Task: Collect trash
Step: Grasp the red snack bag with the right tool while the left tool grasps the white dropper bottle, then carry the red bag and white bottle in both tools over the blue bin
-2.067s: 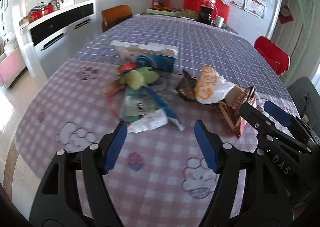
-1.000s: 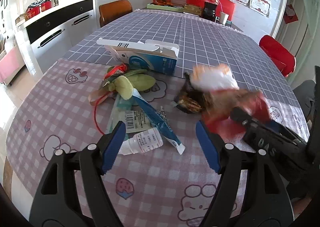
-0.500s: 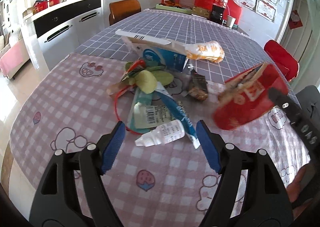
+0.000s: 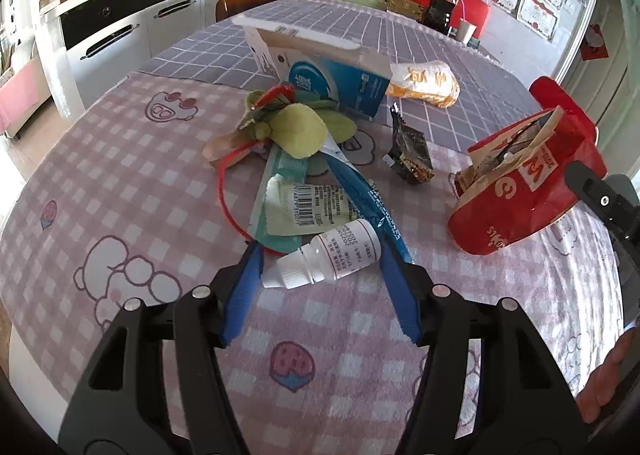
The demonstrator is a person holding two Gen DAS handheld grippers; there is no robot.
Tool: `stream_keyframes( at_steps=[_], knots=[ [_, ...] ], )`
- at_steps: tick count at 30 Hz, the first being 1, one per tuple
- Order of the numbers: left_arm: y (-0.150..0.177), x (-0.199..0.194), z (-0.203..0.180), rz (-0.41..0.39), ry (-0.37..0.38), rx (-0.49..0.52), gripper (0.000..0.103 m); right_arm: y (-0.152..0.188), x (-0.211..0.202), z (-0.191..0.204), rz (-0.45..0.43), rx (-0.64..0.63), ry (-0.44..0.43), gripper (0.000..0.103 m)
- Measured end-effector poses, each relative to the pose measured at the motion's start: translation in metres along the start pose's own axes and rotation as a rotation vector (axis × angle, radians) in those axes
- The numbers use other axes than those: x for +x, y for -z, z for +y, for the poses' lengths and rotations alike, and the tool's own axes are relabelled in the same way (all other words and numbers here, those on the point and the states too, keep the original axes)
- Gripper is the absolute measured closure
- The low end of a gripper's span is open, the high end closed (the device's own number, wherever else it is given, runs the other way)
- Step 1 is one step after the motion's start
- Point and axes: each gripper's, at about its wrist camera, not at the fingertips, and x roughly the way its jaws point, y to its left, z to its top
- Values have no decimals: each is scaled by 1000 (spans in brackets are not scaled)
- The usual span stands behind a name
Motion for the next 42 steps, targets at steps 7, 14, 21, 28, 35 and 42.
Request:
stream_keyframes(
  at_steps=[7,14,21,28,35,42],
  knots=[
    [4,-22,7,-38,-14,1,44,0,-10,19,-14,-35,-53,87],
    [9,-54,33,-103,-50,-24,44,-4,-20,61,-33,-82,-144,87],
    [19,-94,82,-153,-146,-90,44,2,-23,125,-23,-152,-271,87],
    [45,-146,147,-200,-281,-199,44,24,-26,214,24,-238,-437,87],
    [76,-193,211,-222,-422,-312,44,53,-34,300,87,-325,-597,87],
    [112,-231,272,-229,-540,-436,44,90,-46,385,153,-424,-735,87]
  ],
)
